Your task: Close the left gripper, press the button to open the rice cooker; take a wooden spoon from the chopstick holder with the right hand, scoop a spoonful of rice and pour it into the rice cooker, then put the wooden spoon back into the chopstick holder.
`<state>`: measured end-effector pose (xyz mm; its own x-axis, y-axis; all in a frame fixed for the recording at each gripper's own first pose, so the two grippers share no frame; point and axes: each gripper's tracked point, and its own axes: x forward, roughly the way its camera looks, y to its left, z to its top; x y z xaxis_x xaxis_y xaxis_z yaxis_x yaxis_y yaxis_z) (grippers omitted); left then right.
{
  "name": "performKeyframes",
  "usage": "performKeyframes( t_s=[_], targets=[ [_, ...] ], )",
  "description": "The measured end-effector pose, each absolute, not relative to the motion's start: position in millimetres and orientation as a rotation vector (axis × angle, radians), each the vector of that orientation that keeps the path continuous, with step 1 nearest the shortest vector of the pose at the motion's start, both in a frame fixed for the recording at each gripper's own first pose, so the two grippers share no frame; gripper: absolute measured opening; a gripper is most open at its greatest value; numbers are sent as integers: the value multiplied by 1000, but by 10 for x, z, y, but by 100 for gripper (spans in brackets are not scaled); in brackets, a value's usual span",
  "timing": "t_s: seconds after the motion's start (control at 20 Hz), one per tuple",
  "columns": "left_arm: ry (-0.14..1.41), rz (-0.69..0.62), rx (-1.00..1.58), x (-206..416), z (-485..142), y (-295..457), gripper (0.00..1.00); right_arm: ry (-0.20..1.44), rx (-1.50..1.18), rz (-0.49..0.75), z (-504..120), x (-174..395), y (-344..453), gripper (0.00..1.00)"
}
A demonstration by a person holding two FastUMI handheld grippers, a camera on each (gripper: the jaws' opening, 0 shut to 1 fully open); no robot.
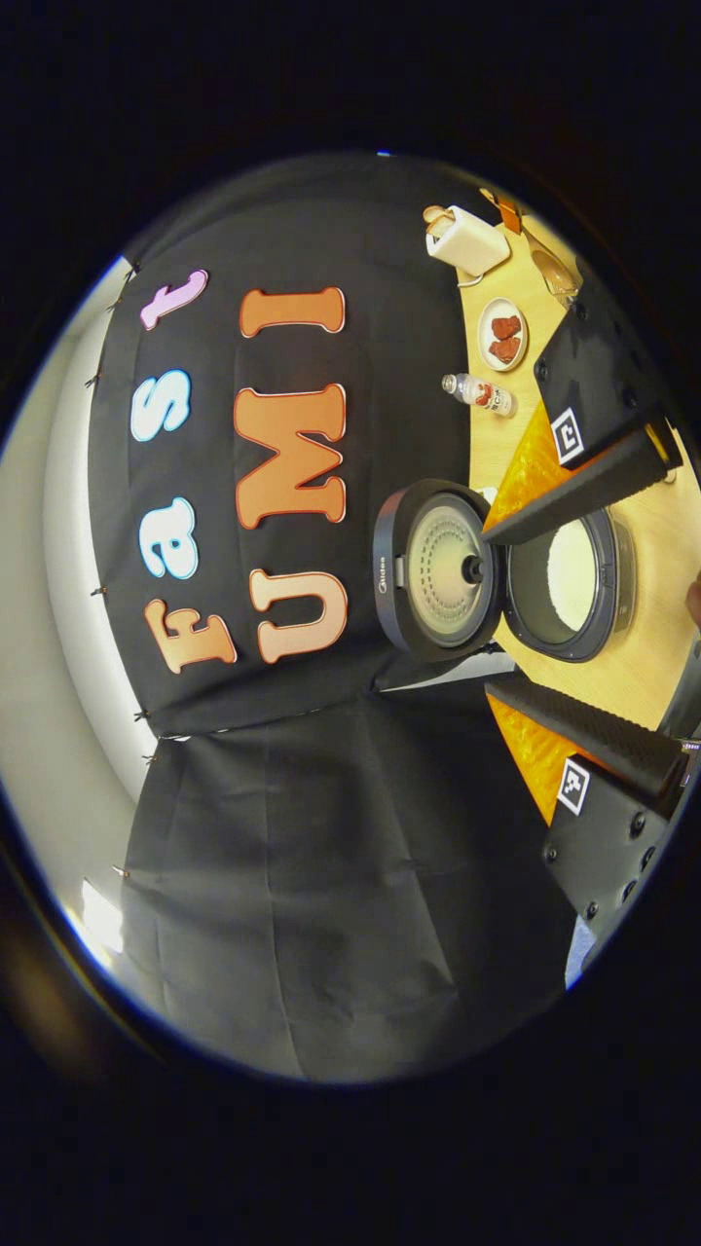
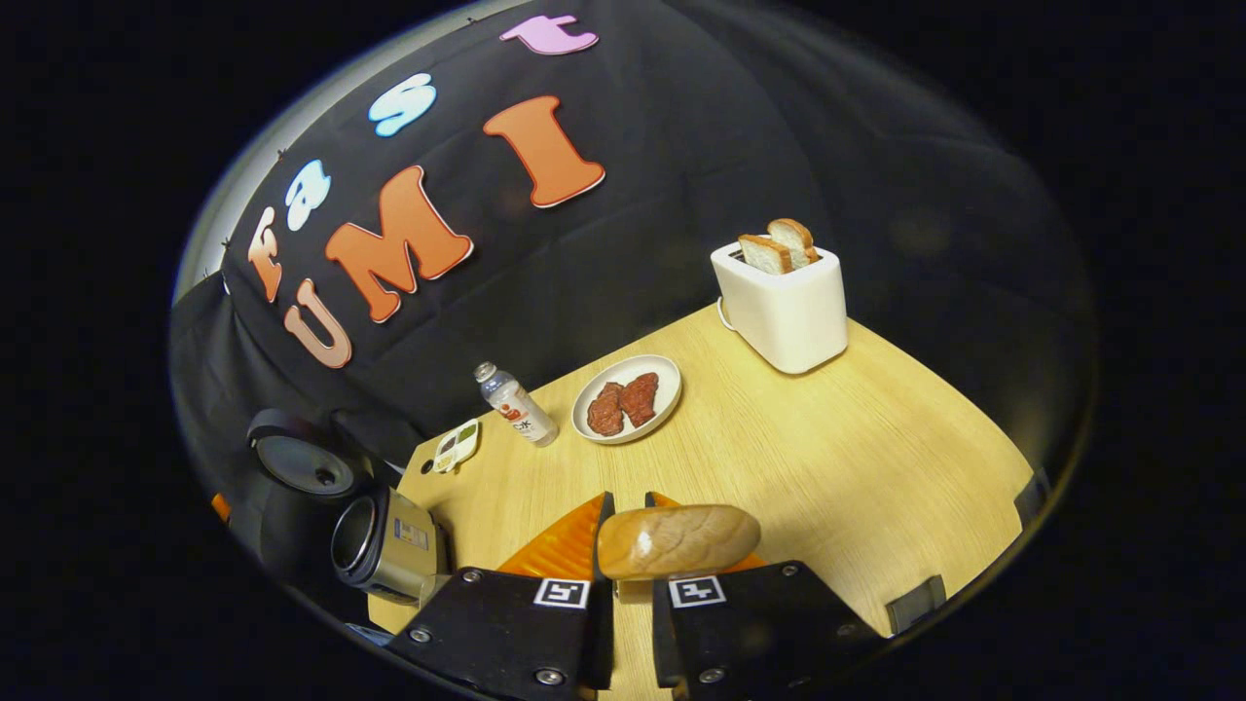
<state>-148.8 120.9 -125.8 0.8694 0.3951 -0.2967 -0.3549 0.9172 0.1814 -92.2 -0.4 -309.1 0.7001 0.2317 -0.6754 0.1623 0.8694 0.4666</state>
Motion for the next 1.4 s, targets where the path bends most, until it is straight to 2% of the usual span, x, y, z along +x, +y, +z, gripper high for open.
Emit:
performKeyframes(
  t_s=[0.2,0.3,0.35,0.4,0.5,0.55,0.6,0.65,0.7,0.75,0.8,1.4],
  targets=[
    [361,331,32,-1438,-1464,1091,86,806,509,110,-2832,-1123,329,16],
    [370,311,46,-1429,-1539,1089,92,817,509,149,-2741,-1207,559,16],
    [370,300,54,-1409,-1554,1082,92,818,507,169,-2698,-1254,688,16],
    [367,289,66,-1400,-1555,1074,86,822,496,190,-2678,-1287,805,16],
    [364,263,89,-1378,-1573,1083,86,831,440,223,-2698,-1357,1006,16],
    [367,249,93,-1372,-1588,1085,92,835,414,230,-2737,-1384,1102,16],
    [372,238,95,-1374,-1610,1093,92,837,387,236,-2773,-1396,1178,16],
    [378,229,95,-1383,-1630,1107,86,832,359,248,-2802,-1411,1259,16],
    [384,224,99,-1388,-1664,1148,99,817,325,260,-2823,-1411,1339,11],
    [393,221,106,-1403,-1703,1191,99,806,286,260,-2866,-1416,1402,16],
    [398,221,113,-1436,-1737,1218,93,802,235,251,-2939,-1427,1428,16],
    [440,228,132,-1646,-1940,1517,93,756,-189,250,-3470,-1625,1711,12]
  ],
)
